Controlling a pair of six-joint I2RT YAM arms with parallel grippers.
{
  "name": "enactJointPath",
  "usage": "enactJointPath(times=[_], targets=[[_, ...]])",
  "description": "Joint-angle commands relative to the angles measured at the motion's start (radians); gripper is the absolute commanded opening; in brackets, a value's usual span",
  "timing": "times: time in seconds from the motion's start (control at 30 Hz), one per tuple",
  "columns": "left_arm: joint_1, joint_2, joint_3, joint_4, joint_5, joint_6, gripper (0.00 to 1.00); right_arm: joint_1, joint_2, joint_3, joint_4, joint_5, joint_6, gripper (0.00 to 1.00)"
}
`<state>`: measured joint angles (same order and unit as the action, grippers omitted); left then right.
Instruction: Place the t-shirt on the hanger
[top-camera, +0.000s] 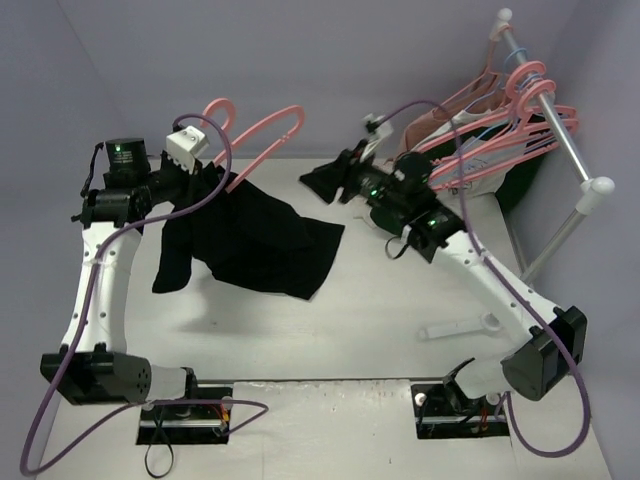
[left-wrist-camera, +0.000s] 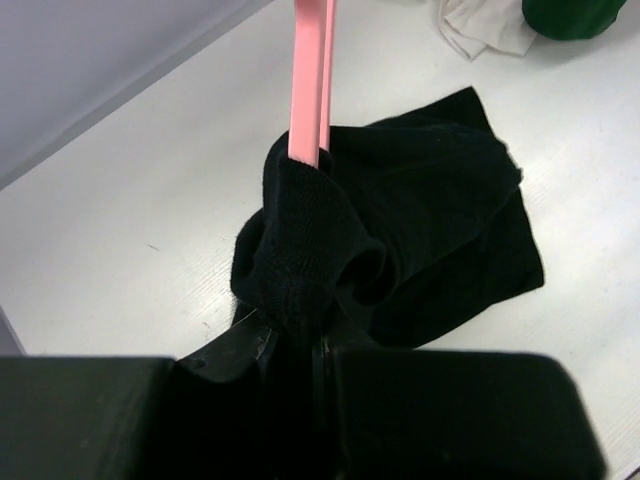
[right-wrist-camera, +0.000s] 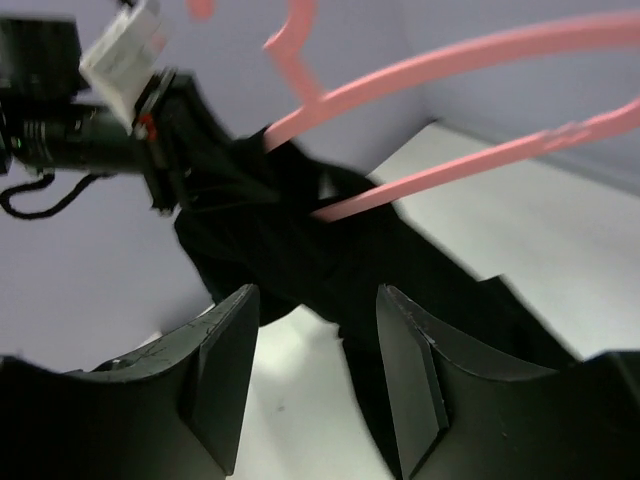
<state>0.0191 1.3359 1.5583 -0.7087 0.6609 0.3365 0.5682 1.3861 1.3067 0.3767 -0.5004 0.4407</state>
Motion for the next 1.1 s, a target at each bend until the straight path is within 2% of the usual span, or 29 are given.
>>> enactJointPath(times=[0.0, 0.1, 0.33, 0.8, 1.07], targets=[[-0.061, -0.107, -0.003, 0.111, -0.079, -0.150, 0.00, 0.157, 0.070, 0.009, 0.004, 0.318, -0.032, 0.46], [-0.091, -0.147, -0.041, 0.111, -0.081, -0.177, 0.00, 0.228, 0.166, 0.058, 0.005, 0.339, 0.003, 0.45], [-0.105, -0.199, -0.080, 0.112, -0.099, -0.187, 0.00, 0.289, 0.287, 0.121, 0.005, 0.402, 0.008, 0.44], [-0.119, -0.219, -0.126, 0.112, -0.110, -0.203, 0.00, 0.317, 0.303, 0.144, 0.005, 0.393, 0.042, 0.44], [-0.124, -0.214, -0.103, 0.112, -0.108, -0.204, 0.00, 0.329, 0.333, 0.139, 0.005, 0.381, 0.064, 0.44]])
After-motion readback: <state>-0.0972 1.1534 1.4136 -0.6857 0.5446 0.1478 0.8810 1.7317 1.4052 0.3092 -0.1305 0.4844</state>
